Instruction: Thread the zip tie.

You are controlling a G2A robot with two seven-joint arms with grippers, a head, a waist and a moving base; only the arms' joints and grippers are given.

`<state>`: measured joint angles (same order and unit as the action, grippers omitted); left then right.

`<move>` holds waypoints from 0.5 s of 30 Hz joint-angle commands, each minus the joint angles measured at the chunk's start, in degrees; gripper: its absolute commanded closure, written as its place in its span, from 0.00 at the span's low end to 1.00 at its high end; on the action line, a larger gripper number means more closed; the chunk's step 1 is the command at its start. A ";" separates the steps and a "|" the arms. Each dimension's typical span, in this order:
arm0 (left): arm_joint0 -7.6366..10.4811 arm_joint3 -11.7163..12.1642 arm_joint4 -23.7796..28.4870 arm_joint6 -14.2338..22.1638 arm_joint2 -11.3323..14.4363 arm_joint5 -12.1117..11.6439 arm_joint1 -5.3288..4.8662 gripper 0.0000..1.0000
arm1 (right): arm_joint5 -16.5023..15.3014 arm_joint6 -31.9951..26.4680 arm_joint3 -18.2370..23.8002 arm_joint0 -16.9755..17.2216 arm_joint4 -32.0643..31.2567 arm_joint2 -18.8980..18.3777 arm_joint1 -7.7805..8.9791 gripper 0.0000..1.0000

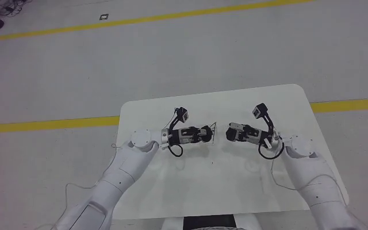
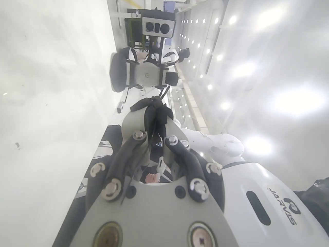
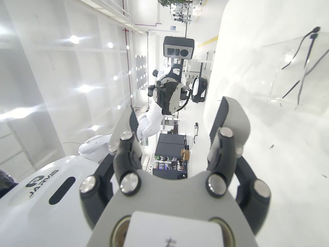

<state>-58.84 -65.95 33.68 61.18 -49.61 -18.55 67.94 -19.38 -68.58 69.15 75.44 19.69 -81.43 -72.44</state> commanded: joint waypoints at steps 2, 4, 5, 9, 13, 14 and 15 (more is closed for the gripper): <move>-0.52 -1.72 -2.21 -0.31 -0.94 -0.93 -0.43 1.00 | 3.95 -0.60 -2.54 -0.57 4.62 0.20 -0.06 0.00; -1.44 -4.40 -4.77 -0.18 -1.95 -0.93 -0.79 1.00 | 3.95 -0.60 -2.54 -0.57 4.62 0.20 -0.06 0.00; -1.98 -5.30 -5.75 -0.54 -2.53 -0.93 -0.95 1.00 | 3.95 -0.60 -2.54 -0.57 4.62 0.20 -0.06 0.00; -2.50 -7.13 -9.35 -1.04 -3.18 -0.93 -1.24 1.00 | 3.95 -0.60 -2.54 -0.57 4.62 0.20 -0.06 0.00; -2.50 -7.13 -9.35 -1.04 -3.18 -0.93 -1.24 1.00 | 3.95 -0.60 -2.54 -0.57 4.62 0.20 -0.06 0.00; -2.50 -7.13 -9.35 -1.04 -3.18 -0.93 -1.24 1.00 | 3.95 -0.60 -2.54 -0.57 4.62 0.20 -0.06 0.00; -2.50 -7.13 -9.35 -1.04 -3.18 -0.93 -1.24 1.00 | 3.95 -0.60 -2.54 -0.57 4.62 0.20 -0.06 0.00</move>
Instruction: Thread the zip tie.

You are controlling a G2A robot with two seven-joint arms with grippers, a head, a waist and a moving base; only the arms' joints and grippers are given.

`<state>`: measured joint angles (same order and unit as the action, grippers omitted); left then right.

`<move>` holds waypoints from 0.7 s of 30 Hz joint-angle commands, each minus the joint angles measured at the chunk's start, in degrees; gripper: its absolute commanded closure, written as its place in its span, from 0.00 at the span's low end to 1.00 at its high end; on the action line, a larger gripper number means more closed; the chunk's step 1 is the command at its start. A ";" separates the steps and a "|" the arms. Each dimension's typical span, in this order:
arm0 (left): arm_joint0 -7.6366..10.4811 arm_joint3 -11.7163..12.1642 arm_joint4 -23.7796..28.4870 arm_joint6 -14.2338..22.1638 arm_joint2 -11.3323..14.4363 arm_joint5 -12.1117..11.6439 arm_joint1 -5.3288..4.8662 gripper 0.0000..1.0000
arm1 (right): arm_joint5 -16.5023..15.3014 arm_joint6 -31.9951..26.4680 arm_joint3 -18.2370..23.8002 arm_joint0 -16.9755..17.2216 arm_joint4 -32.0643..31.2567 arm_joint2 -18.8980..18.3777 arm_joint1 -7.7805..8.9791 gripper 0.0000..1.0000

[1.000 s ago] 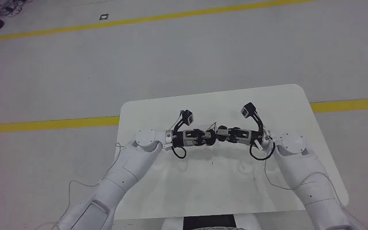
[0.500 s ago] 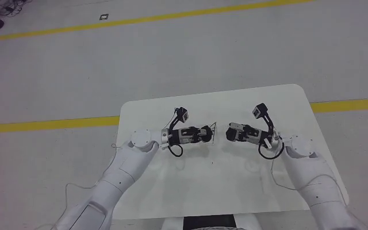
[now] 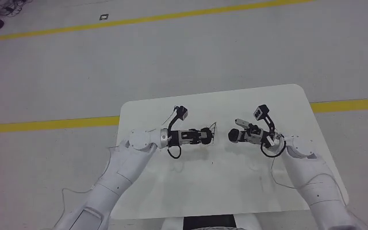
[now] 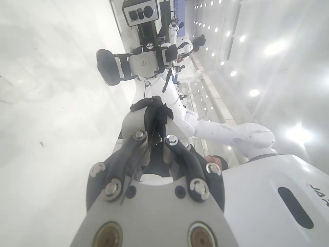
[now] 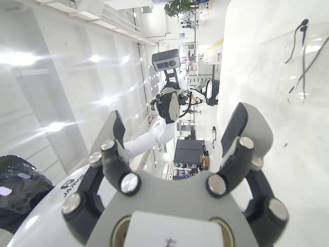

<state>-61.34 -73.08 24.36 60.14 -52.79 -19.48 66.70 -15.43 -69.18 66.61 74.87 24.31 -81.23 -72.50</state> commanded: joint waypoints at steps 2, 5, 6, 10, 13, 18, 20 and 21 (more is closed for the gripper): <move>-0.01 -0.21 -0.35 -0.27 0.03 0.00 0.00 1.00 | 0.00 0.00 0.00 0.00 0.00 0.00 0.00 0.00; -0.81 -3.57 -5.18 -3.94 -0.62 0.00 -0.27 1.00 | 0.00 0.00 0.00 0.00 0.00 0.00 0.00 0.00; -1.21 -5.83 -9.97 -5.93 -1.27 0.00 -0.57 1.00 | 0.00 0.00 0.00 0.00 0.00 0.00 0.00 0.00; -4.51 -12.33 -19.13 -9.56 -3.26 0.00 -1.44 1.00 | 0.00 0.00 0.00 0.00 0.00 0.00 0.00 0.00; -6.70 -16.15 -24.06 -12.18 -3.85 0.00 -1.93 1.00 | 0.00 0.00 0.00 0.00 0.00 0.00 0.00 0.00; -8.05 -20.03 -30.48 -14.76 -3.56 0.00 -2.69 1.00 | 0.00 0.00 0.00 0.00 0.00 0.00 0.00 0.00; -8.31 -21.43 -32.63 -15.99 -2.75 0.00 -3.04 1.00 | 0.00 0.00 0.00 0.00 0.00 0.00 0.00 0.00; -8.31 -21.76 -33.20 -16.73 -2.54 0.00 -3.20 1.00 | 0.00 0.00 0.00 0.00 0.00 0.00 0.00 0.00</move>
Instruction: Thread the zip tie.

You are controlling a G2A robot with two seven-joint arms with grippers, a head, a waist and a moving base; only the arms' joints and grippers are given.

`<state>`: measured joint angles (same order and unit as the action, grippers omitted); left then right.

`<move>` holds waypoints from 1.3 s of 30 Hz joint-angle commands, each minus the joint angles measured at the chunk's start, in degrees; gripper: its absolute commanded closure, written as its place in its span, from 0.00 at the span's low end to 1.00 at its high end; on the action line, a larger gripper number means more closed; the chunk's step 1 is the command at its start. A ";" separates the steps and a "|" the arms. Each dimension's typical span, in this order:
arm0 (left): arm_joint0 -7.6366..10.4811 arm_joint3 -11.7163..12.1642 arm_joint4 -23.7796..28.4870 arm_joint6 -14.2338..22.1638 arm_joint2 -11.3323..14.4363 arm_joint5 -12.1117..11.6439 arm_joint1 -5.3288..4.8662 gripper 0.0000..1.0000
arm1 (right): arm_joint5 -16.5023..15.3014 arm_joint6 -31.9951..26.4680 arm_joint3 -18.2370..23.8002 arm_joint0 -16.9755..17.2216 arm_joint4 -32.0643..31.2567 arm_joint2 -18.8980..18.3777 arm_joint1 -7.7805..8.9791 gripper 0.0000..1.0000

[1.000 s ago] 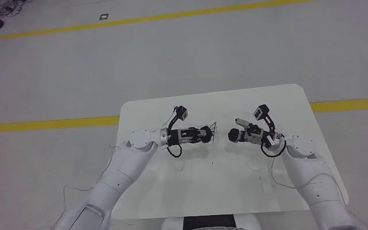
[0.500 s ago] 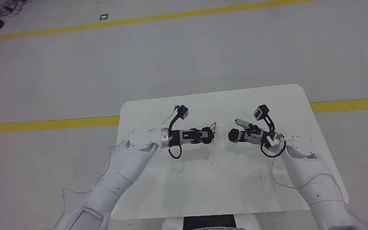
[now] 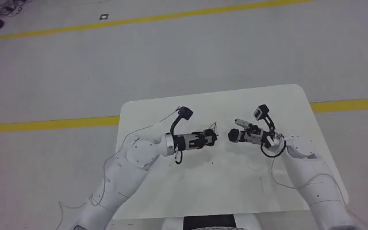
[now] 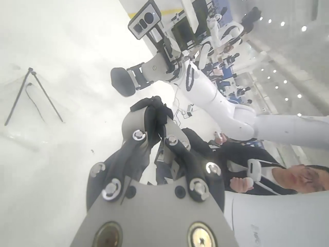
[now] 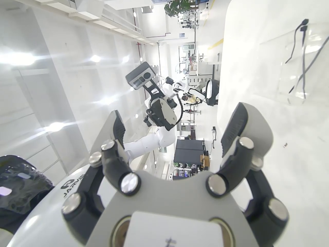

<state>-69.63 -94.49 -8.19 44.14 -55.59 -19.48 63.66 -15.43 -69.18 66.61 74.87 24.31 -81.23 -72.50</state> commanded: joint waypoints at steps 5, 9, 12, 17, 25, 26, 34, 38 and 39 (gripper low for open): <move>0.28 -2.72 -3.96 -4.22 2.45 0.00 -1.24 1.00 | 0.00 0.00 0.00 0.00 0.00 0.00 0.00 0.00; 0.70 -2.44 -4.27 -6.51 3.73 0.00 -2.47 1.00 | 0.00 0.00 0.00 0.00 0.00 0.00 0.00 0.00; 0.89 0.18 -1.58 -8.86 3.39 0.00 -2.98 1.00 | 0.00 0.00 0.00 0.00 0.00 0.00 0.00 0.00; 0.65 3.41 6.99 -9.64 0.46 0.00 -3.60 1.00 | 0.00 0.00 0.00 0.00 0.00 0.00 0.00 0.00; -1.19 2.69 7.99 -7.69 -3.93 0.00 -4.90 1.00 | 0.00 0.00 0.00 0.00 0.00 0.00 0.00 0.00; -1.42 2.58 7.98 -7.62 -4.32 0.00 -5.02 1.00 | 0.00 0.00 0.00 0.00 0.00 0.00 0.00 0.00; -2.17 2.13 9.80 -5.65 -5.42 0.00 -5.37 1.00 | 2.79 2.44 3.11 -0.23 -5.36 1.95 0.17 0.00; -2.17 2.13 9.80 -5.65 -5.42 0.00 -5.37 1.00 | 10.84 4.03 6.29 -1.95 -12.80 5.20 0.42 0.00; -2.17 2.13 9.80 -5.65 -5.42 0.00 -5.37 1.00 | 11.91 4.59 6.96 -2.14 -13.60 5.89 0.40 0.00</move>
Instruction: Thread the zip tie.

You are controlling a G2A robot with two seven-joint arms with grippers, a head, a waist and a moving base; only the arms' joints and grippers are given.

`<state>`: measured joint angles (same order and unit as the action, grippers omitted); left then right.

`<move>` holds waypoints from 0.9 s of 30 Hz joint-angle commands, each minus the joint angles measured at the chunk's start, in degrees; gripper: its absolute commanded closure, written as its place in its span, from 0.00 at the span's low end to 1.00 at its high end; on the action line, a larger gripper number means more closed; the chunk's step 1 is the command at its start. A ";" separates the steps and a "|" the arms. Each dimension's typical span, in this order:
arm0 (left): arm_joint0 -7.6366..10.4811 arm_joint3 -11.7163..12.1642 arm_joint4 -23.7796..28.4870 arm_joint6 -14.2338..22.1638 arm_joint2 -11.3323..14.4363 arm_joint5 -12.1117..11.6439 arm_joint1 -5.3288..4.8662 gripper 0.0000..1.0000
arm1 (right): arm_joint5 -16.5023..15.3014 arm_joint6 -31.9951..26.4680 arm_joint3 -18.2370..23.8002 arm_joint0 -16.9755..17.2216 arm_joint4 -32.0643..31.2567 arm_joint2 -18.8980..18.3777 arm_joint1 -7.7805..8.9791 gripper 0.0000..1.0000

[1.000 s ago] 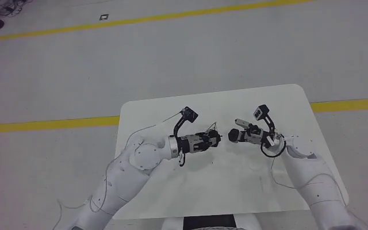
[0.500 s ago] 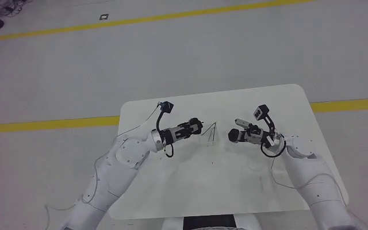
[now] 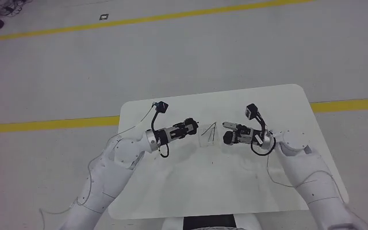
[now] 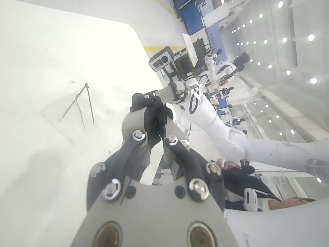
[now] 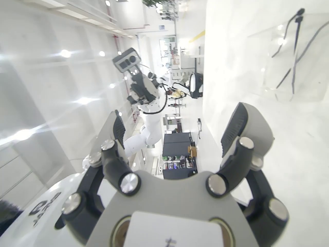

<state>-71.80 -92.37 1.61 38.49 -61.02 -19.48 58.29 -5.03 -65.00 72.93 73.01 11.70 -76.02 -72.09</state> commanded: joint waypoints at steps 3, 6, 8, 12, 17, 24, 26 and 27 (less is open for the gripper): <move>0.00 0.00 0.00 0.00 0.00 0.00 0.00 1.00 | 7.33 2.53 2.43 -1.38 -4.60 2.97 -0.02 0.00; 0.00 0.00 0.00 0.00 0.00 0.00 0.00 1.00 | 9.90 5.23 4.46 -1.82 -5.08 3.29 0.04 0.00; 0.00 0.00 0.00 0.00 0.00 0.00 0.00 1.00 | 9.90 5.23 4.46 -1.82 -5.08 3.29 0.04 0.00; 0.00 0.00 0.00 0.00 0.00 0.00 0.00 1.00 | 9.90 5.23 4.46 -1.82 -5.08 3.29 0.04 0.00; -0.11 -0.19 -0.23 -0.66 0.08 0.22 0.03 1.00 | 10.09 6.72 5.42 -1.54 -5.00 3.93 -0.04 0.00; -2.30 -0.85 -0.84 -2.37 -2.90 0.03 -0.69 1.00 | 18.29 9.00 6.19 -5.45 -10.58 9.53 -0.43 0.00; -3.51 -1.75 -0.41 -2.14 -4.34 0.00 -1.06 1.00 | 21.96 10.18 5.35 -7.41 -12.09 11.62 -0.77 0.00; -3.98 -2.09 -0.31 -1.93 -4.91 0.00 -1.21 1.00 | 23.90 10.41 4.92 -8.28 -12.98 12.59 -0.90 0.00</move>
<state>-75.29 -94.11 1.15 36.34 -65.38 -19.48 57.22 16.84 -54.83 78.24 65.55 -0.56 -64.28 -72.88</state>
